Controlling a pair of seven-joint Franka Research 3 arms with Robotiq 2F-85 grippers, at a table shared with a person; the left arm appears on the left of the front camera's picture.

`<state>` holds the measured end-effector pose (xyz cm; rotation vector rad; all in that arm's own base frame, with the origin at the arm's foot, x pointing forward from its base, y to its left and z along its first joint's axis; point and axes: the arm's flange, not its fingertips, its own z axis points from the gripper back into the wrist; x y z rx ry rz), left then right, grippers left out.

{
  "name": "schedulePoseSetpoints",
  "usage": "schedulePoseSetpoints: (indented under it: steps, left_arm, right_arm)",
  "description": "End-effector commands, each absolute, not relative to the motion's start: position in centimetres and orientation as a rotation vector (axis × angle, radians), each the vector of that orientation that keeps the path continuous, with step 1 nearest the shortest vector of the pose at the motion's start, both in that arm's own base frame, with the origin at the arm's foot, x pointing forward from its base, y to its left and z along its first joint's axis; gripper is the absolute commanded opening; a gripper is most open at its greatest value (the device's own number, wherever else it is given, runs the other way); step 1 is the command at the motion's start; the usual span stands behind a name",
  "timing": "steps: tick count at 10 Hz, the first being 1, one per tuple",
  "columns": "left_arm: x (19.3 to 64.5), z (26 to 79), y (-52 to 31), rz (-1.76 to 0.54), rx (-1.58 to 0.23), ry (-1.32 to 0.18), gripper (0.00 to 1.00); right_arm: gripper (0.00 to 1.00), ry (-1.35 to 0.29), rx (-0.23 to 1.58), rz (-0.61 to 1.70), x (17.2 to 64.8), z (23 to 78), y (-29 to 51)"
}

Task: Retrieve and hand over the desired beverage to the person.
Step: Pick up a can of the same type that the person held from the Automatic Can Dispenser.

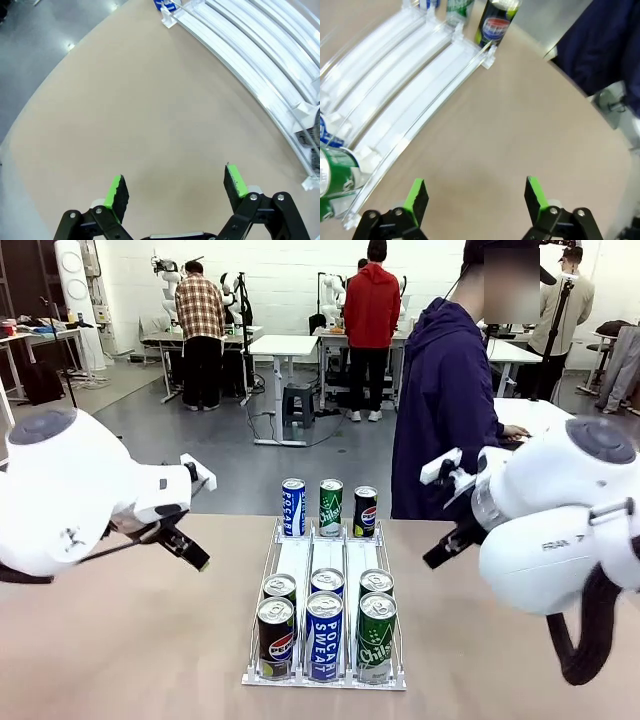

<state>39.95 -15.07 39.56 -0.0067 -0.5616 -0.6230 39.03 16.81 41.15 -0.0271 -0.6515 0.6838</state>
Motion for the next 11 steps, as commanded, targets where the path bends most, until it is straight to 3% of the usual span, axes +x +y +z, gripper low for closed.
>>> schedulePoseSetpoints:
  steps: [1, 3, 5, 7, 11]
  left_arm:
    - [38.0, 48.5, -14.9, -0.648, 0.068, -0.632, 1.0]
    - [38.1, 56.6, -14.5, -0.649, 0.044, -0.663, 1.0]
    - [36.6, 61.2, -15.0, -0.659, 0.075, -0.694, 1.0]
    - [34.4, 62.3, -15.3, -0.688, 0.121, -0.716, 1.0]
    - [35.2, 63.7, -15.2, -0.655, 0.069, -0.717, 1.0]
  right_arm:
    - [1.0, -0.744, -0.168, 0.672, 32.5, 47.8, 16.4]
    - [1.0, -0.763, -0.213, 0.644, 30.3, 55.6, 15.4]
    - [1.0, -0.779, -0.223, 0.64, 28.2, 60.5, 15.3]
    - [1.0, -0.753, -0.22, 0.677, 27.1, 61.1, 16.0]
    - [1.0, -0.789, -0.226, 0.655, 26.3, 62.3, 15.1]
